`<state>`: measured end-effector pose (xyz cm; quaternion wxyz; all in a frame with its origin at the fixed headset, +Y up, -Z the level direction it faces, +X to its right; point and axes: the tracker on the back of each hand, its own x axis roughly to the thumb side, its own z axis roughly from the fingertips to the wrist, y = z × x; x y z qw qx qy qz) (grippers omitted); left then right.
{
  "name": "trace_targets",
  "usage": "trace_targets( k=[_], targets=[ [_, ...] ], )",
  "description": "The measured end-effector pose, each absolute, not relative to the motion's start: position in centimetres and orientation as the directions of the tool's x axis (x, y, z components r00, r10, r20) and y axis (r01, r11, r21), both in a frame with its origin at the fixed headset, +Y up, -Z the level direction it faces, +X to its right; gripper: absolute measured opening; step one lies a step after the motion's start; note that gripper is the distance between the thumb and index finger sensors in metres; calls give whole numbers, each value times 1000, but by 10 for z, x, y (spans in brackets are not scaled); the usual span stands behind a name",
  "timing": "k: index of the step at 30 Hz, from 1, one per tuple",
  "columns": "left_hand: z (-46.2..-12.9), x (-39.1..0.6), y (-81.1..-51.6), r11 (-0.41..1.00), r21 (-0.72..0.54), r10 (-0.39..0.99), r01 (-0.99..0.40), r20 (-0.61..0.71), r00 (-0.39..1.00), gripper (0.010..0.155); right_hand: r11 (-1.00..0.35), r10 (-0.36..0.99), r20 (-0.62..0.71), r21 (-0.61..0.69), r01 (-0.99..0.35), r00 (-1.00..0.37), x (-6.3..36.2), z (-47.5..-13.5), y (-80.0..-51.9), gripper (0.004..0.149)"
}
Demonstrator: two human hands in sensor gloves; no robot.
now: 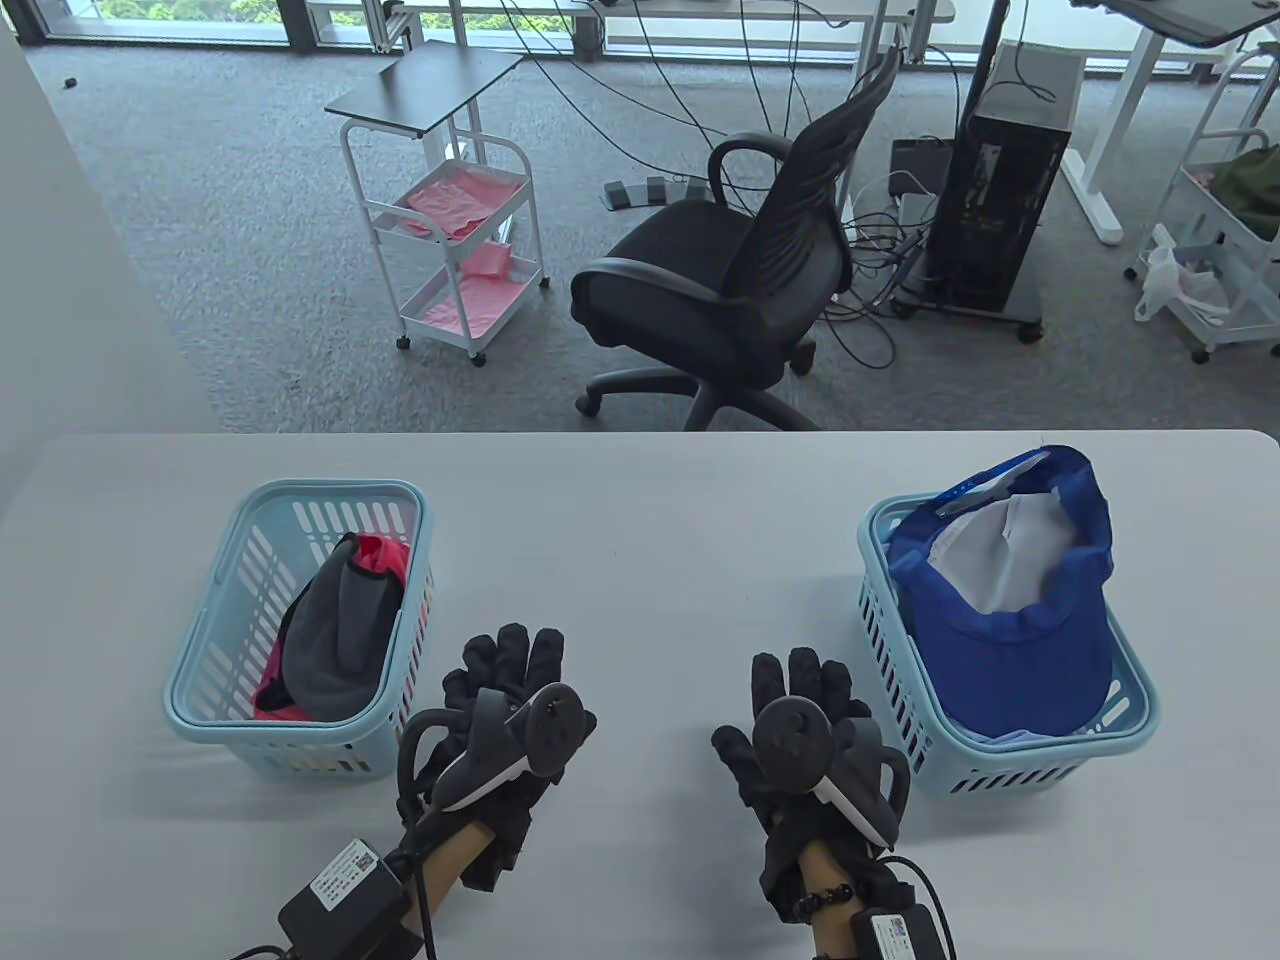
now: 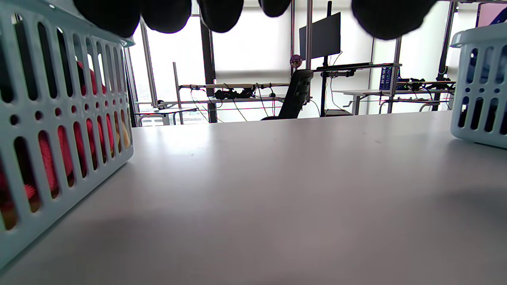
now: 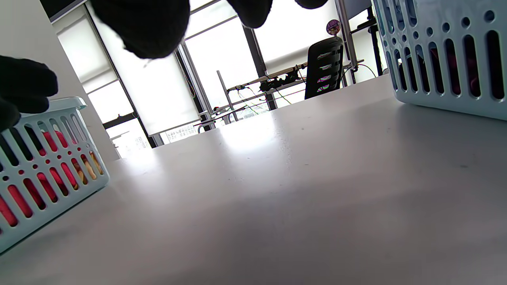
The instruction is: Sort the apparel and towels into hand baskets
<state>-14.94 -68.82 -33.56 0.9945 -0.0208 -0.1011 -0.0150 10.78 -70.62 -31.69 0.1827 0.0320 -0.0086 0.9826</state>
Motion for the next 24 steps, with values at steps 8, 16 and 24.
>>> trace_targets(
  k=[8, 16, 24],
  targets=[
    [-336, -153, -685, 1000, -17, -21, 25, 187, 982, 83, -936, 350, 82, 10, -351, -933, 102, -320, -706, 80],
    [-335, -160, -682, 1000, 7, -17, 16, 185, 983, 82, -946, 325, 73, 26, -324, -943, 101, -323, -710, 80],
    [-333, -161, -682, 1000, 13, -22, 20, 194, 981, 82, -947, 323, 68, 15, -322, -944, 103, -322, -708, 80]
  ],
)
